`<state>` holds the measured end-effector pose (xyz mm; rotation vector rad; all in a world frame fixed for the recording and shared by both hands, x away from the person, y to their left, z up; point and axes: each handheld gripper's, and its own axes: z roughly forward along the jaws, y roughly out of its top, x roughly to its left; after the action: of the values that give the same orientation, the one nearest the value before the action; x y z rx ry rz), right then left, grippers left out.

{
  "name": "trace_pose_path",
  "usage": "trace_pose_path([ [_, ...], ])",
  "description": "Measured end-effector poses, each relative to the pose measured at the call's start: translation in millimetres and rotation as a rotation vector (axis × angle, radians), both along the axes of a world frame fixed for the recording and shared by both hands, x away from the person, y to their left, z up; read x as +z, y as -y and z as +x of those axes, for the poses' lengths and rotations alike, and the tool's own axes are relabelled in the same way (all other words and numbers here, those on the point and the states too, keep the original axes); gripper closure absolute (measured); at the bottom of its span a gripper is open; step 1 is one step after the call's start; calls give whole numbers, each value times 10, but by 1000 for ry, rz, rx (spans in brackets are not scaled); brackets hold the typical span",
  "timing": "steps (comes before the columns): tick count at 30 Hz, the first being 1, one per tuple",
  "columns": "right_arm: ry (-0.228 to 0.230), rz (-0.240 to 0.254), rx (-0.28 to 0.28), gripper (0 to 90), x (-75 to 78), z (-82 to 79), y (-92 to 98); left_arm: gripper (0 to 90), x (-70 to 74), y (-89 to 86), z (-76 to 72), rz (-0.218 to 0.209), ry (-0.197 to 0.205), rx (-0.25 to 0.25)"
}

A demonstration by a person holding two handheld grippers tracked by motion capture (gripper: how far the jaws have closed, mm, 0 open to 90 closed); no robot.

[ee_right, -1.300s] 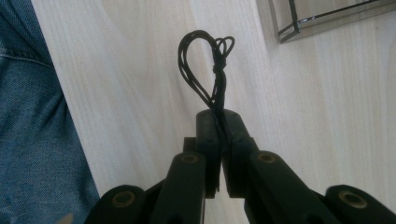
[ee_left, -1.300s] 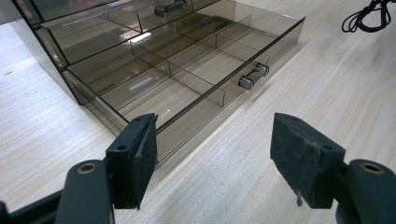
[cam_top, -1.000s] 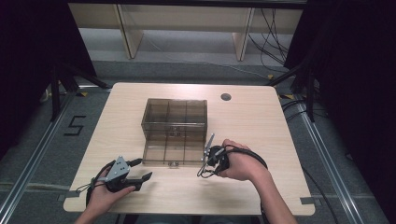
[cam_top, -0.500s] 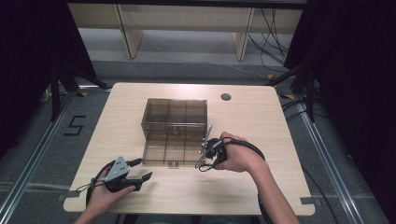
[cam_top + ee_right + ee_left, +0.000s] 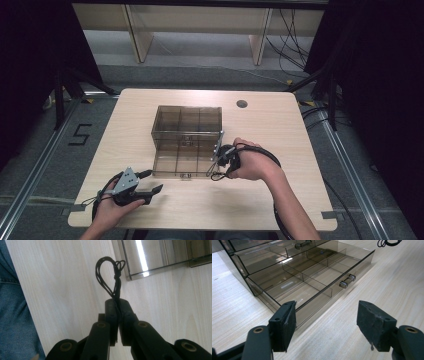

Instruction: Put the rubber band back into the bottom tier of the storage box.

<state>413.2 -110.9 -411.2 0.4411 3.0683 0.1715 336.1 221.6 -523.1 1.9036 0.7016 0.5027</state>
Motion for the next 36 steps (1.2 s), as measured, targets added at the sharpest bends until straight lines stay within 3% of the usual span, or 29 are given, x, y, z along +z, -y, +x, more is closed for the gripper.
trace_pose_path([
  [9,6,10,22,878,-12,50,5,316,3,0,-2,7,-2,1],
  [13,7,-3,-12,878,11,51,-9,316,-1,2,-1,-1,-1,2],
  [18,0,-2,-5,878,3,84,-24,316,-1,1,-3,-3,-3,2],
  [19,7,8,21,878,-10,108,-16,315,-2,2,-4,-5,-5,4],
  [23,4,7,16,878,-5,126,-27,316,-2,2,-4,-5,-4,4],
  [24,-3,1,-14,878,6,112,-38,315,-2,2,-4,-5,-4,4],
  [28,7,10,17,878,3,157,-37,316,0,-2,-1,-1,1,-1],
  [36,10,10,7,878,6,183,-51,316,6,-6,-5,7,-1,3],
])
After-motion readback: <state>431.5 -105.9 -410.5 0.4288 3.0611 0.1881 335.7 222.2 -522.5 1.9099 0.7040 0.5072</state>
